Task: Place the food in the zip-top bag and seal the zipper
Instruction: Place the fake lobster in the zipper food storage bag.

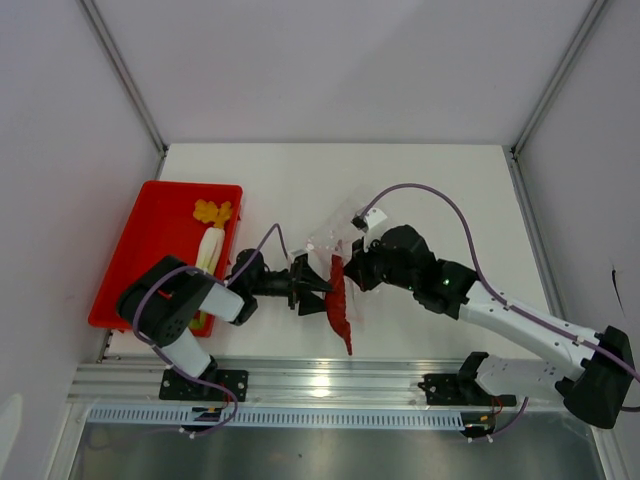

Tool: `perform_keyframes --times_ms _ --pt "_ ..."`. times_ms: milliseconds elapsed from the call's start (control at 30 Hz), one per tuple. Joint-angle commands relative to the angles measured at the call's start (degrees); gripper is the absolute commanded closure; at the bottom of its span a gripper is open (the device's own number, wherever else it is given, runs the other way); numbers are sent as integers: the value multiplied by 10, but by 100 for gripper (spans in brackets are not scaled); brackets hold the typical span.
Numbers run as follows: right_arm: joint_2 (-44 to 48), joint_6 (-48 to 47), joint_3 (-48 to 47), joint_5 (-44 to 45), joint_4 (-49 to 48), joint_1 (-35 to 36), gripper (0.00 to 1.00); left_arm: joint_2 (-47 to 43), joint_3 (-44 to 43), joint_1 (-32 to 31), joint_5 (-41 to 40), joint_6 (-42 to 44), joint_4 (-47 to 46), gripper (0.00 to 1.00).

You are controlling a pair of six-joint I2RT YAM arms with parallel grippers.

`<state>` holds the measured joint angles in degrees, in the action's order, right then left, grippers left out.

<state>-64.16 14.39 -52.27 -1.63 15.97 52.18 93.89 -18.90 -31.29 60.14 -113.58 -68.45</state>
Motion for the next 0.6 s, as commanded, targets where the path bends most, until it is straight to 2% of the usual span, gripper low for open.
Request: perform_keyframes --times_ms 0,33,133,167,333,467,533,567 --pt "17 9 0 -6 -10 4 100 -11 -6 -4 -10 -83 -148 99" --pt "18 8 0 -6 -8 4 100 -12 -4 -4 -12 -82 -137 100" --pt "21 9 -2 -3 -2 4 100 -26 10 -4 -41 -80 -136 84" --pt "22 9 -3 -1 -1 4 100 -34 6 -4 -42 -66 -114 75" --pt "9 17 -20 2 19 4 100 -123 -5 -4 -43 21 43 50" --pt "-3 32 -38 -3 32 3 100 -178 -14 -4 -58 56 132 37" --pt "-8 37 -50 -11 41 2 100 -201 -21 -4 -65 89 206 27" --pt "-9 41 -56 -14 43 1 100 -220 -25 -4 -67 102 236 25"
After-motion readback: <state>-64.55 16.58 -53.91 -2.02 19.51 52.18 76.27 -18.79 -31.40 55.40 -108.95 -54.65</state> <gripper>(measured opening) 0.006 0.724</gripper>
